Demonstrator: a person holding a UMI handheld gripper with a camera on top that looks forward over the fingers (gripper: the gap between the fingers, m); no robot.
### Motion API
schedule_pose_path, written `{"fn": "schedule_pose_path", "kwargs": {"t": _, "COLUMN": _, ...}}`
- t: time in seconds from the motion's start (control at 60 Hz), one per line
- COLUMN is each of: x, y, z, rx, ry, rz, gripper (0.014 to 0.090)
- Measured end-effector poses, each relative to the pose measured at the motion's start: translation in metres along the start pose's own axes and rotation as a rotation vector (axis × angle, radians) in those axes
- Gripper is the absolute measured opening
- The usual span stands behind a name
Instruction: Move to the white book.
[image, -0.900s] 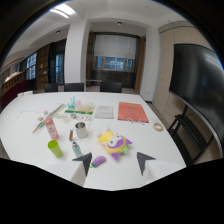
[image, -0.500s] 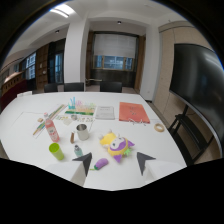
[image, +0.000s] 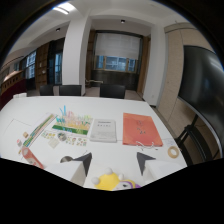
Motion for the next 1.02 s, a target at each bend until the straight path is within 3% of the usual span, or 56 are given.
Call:
{"fn": "schedule_pose_path", "kwargs": {"t": 0.267, "x": -0.005, "y": -0.01, "z": 0.187, "rx": -0.071, "ry": -0.026, "rz": -0.005, "gripper": 0.0855}}
{"fn": "schedule_pose_path", "kwargs": {"t": 0.467, "x": -0.019, "y": 0.009, "z": 0.278, "rx": -0.126, "ry": -0.052, "rz": 0.008, "gripper": 0.0855}}
{"fn": "schedule_pose_path", "kwargs": {"t": 0.683, "x": -0.03, "y": 0.029, "z": 0.315, "rx": -0.163, "ry": -0.077, "rz": 0.024, "gripper": 0.0856}}
{"fn": "schedule_pose_path", "kwargs": {"t": 1.017, "x": -0.035, "y": 0.033, "z": 0.32, "rx": -0.166, "ry": -0.084, "rz": 0.034, "gripper": 0.0857}}
